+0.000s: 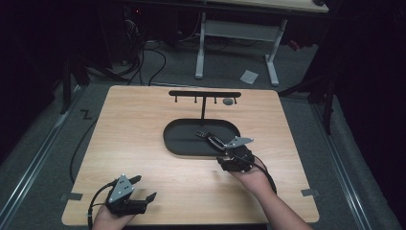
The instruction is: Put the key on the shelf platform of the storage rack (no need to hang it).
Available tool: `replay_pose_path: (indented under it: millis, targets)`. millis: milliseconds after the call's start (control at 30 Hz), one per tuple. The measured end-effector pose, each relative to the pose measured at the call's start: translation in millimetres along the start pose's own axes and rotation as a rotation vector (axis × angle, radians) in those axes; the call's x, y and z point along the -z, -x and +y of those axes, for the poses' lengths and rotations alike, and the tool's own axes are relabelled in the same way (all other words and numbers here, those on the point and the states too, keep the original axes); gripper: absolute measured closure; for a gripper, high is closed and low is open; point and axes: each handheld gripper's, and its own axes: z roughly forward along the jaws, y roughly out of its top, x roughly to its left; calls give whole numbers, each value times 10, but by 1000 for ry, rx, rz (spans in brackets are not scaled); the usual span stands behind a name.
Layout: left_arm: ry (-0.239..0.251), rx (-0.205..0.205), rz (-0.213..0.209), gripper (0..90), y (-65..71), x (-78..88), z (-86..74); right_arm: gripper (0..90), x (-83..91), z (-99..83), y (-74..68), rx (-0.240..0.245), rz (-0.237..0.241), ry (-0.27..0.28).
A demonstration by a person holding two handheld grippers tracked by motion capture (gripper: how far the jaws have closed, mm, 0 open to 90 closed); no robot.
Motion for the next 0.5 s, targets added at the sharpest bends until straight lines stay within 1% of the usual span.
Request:
replay_pose_path:
  millis: [67,100,133,167,200,300,400,500]
  targets:
    - [-1,-1,0,185,2,-2,1,406,33,-111,-1,-14,-2,32]
    - [-1,-1,1,185,2,-4,0,403,59,-196,-4,-17,-16,54]
    - [-2,-1,1,185,2,-5,0,403,84,-281,5,-25,-16,74]
    - [-2,0,2,185,2,-6,-1,403,84,-281,5,-25,-16,74]
    - [-4,0,3,185,1,-8,-2,399,100,-334,9,-32,-13,84]
    - [-6,0,2,185,4,-8,-3,373,168,-514,23,-36,-16,120]
    - [-4,-1,1,185,15,-11,-1,366,233,-684,21,-41,-11,155]
    - [-5,-3,0,185,25,-14,1,334,293,-820,3,-39,-1,172]
